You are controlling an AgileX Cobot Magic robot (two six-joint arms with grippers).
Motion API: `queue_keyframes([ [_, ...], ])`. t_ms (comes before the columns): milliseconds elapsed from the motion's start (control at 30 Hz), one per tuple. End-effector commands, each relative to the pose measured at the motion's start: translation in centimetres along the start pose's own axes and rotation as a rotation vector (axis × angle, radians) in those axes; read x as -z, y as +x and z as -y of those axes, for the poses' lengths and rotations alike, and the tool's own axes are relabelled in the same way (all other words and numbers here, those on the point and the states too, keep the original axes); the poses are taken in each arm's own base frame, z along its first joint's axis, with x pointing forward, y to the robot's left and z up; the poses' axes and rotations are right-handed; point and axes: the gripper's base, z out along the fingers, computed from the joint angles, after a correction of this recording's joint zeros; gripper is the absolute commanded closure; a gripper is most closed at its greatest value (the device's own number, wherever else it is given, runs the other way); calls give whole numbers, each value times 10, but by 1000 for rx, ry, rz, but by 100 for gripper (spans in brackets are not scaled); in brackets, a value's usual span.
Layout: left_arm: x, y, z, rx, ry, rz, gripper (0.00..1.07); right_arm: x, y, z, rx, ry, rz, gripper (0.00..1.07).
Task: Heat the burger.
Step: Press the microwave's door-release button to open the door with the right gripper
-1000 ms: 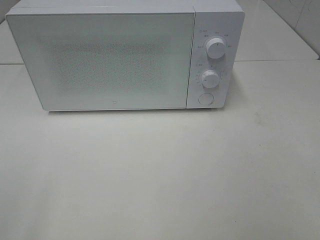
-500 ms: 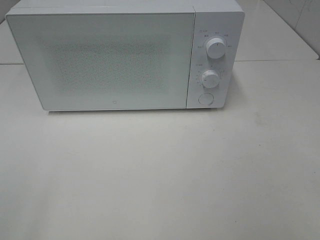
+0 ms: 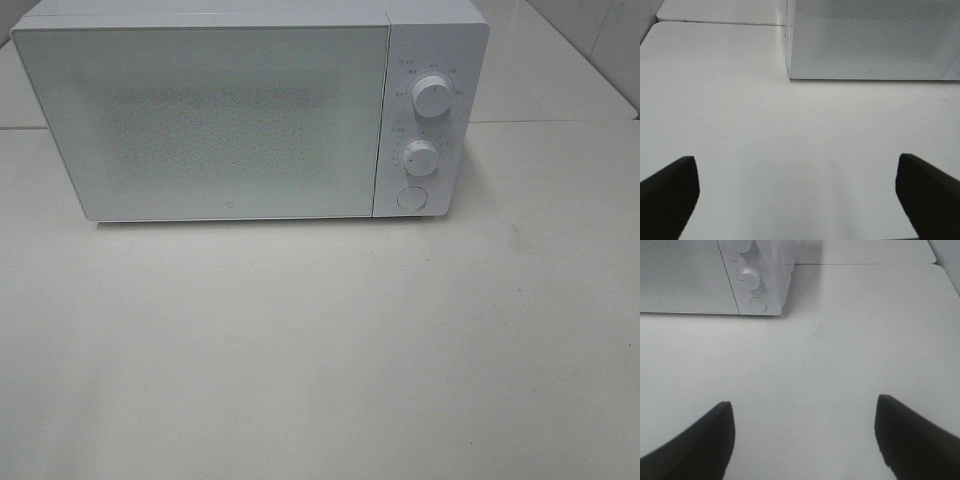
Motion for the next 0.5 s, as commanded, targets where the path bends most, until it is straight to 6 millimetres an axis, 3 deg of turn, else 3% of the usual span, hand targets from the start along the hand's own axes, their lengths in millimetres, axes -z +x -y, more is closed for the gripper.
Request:
queue_keyframes([
  [33, 3, 1, 0, 0, 0, 15, 7, 0, -8, 0, -8, 6, 27, 31],
  [300, 3, 1, 0, 0, 0, 15, 7, -20, -32, 2, -14, 10, 40, 31],
  [500, 3, 1, 0, 0, 0, 15, 7, -47, -46, 5, -20, 17, 72, 31],
])
